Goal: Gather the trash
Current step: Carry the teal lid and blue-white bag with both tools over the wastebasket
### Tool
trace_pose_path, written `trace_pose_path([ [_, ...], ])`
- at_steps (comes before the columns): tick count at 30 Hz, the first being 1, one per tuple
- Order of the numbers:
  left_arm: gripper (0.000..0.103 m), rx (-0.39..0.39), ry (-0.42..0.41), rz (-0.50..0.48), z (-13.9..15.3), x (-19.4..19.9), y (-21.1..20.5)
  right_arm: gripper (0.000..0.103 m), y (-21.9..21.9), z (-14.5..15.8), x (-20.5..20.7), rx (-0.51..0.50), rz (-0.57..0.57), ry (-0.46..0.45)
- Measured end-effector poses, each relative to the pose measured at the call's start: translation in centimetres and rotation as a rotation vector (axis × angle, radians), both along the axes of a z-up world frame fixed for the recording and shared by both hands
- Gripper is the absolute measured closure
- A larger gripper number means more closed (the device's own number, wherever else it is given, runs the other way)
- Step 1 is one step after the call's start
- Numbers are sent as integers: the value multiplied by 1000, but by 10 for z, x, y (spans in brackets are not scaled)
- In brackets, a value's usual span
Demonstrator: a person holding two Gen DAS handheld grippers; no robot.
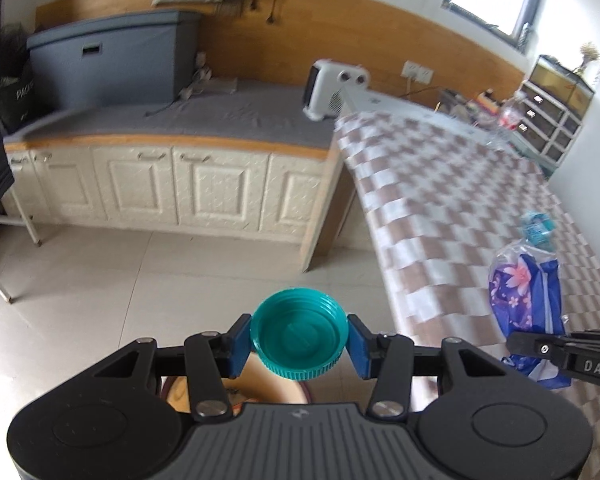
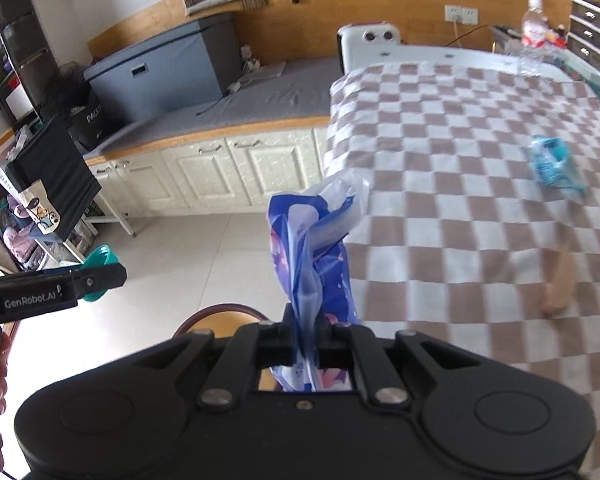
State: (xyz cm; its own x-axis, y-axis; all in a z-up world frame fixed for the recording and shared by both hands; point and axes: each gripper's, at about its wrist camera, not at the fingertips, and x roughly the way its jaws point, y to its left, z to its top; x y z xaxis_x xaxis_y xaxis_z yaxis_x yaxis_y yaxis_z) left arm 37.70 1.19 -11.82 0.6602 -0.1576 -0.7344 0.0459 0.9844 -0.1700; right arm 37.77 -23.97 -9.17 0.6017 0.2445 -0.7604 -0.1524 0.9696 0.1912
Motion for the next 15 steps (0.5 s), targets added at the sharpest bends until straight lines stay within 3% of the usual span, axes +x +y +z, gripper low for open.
trace_pose_path([
  [15, 53, -25, 322, 49, -130, 50, 78, 96, 99, -91, 63, 29, 103, 241],
])
